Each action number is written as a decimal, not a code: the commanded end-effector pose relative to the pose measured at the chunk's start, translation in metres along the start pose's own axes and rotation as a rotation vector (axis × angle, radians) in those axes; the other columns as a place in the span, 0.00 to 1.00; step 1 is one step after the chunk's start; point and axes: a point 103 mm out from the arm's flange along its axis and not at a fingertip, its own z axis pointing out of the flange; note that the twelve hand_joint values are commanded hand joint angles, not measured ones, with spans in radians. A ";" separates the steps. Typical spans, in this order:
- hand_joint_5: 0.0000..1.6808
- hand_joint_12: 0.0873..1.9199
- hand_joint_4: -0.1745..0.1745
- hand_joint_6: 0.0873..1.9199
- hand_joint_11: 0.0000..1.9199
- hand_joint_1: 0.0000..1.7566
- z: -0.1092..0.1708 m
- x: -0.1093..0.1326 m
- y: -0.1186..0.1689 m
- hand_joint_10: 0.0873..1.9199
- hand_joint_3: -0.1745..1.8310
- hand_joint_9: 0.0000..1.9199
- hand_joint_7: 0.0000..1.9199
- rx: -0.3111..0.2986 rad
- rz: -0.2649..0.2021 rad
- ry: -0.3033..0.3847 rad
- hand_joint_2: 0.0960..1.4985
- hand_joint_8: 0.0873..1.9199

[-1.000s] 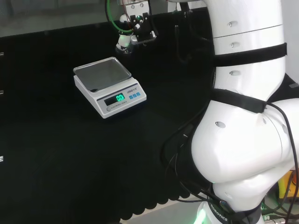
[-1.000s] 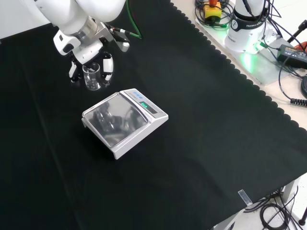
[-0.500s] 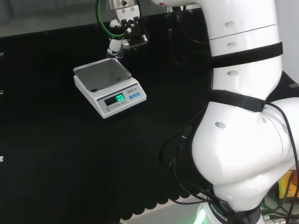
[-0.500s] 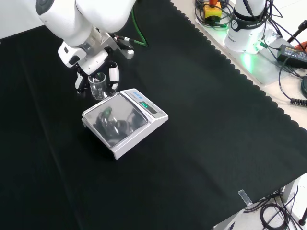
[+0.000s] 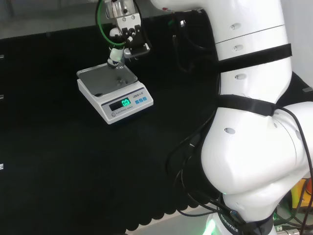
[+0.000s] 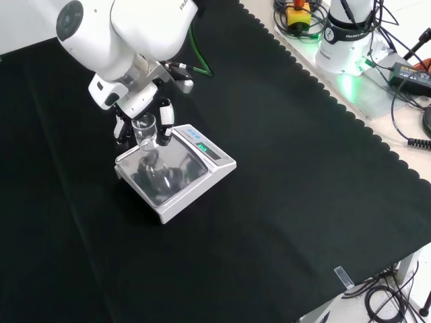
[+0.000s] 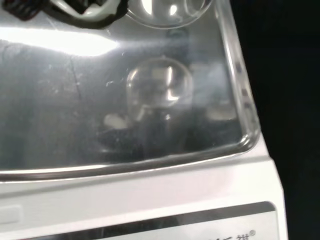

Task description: Put the beaker on the electronic balance.

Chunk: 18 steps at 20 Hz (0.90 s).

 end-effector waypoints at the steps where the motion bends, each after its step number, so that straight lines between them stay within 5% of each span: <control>1: 0.33 0.32 0.00 0.19 0.75 0.53 0.012 0.007 0.006 0.00 0.40 0.80 0.56 0.008 -0.017 0.006 0.44 0.33; 18: 0.30 0.46 0.04 0.11 0.60 0.50 0.031 0.022 0.012 0.00 0.41 0.72 0.48 0.068 -0.030 -0.042 0.44 0.35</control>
